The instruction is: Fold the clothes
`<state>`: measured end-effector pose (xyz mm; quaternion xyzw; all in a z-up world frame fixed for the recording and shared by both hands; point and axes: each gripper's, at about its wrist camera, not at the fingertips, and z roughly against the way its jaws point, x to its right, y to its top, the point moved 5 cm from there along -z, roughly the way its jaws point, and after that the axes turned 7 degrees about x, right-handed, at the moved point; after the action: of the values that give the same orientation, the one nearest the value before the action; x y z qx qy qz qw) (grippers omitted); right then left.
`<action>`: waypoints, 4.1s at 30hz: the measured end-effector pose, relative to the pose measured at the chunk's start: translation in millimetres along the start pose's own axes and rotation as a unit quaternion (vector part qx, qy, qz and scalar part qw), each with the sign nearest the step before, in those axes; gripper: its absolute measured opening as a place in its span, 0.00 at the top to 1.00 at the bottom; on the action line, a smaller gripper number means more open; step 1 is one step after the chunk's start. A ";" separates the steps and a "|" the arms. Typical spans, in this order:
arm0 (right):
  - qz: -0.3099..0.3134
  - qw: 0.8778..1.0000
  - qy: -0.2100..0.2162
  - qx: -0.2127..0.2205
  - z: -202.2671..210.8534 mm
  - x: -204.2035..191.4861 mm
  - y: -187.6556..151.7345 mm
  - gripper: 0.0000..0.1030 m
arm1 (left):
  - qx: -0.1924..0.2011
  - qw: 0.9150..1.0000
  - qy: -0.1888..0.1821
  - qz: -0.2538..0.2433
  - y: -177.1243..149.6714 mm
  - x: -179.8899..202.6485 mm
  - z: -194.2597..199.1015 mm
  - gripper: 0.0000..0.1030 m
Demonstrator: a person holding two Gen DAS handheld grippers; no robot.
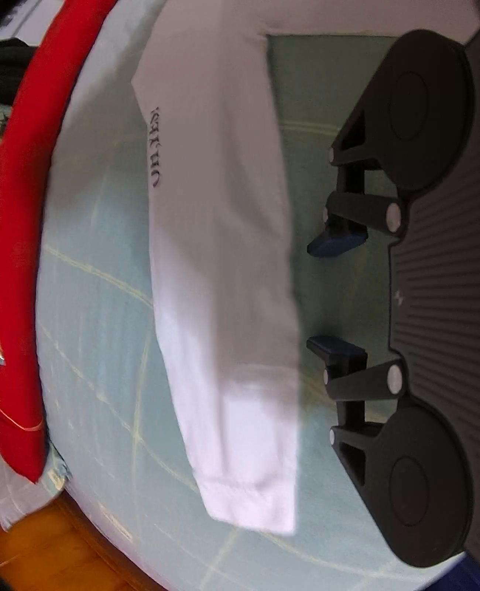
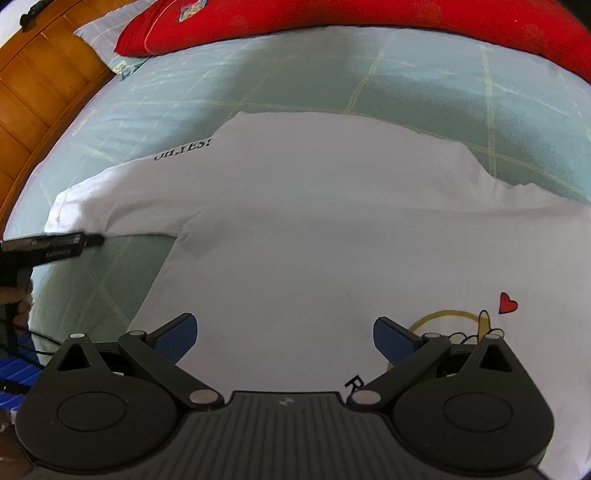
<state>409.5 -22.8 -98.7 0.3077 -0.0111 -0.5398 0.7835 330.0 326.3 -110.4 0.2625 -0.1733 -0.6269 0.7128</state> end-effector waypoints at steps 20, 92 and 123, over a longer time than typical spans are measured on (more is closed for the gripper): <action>0.067 0.997 0.049 0.006 -13.1 -48.4 11.9 0.00 | 0.035 0.999 -0.040 0.006 25.1 4.6 12.5 0.45; -0.058 0.995 -0.048 0.058 126.2 192.7 -157.1 0.00 | -0.023 0.969 -0.226 -0.101 33.8 392.7 12.8 0.33; -0.591 0.663 -0.104 0.448 273.0 490.4 -270.7 0.00 | -0.047 0.950 -0.275 -0.141 39.3 425.9 18.5 0.31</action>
<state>291.4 -630.9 -165.6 0.5053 -0.1485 -0.8478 0.0616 416.4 -92.9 -107.2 0.0681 -0.2938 -0.7762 0.5537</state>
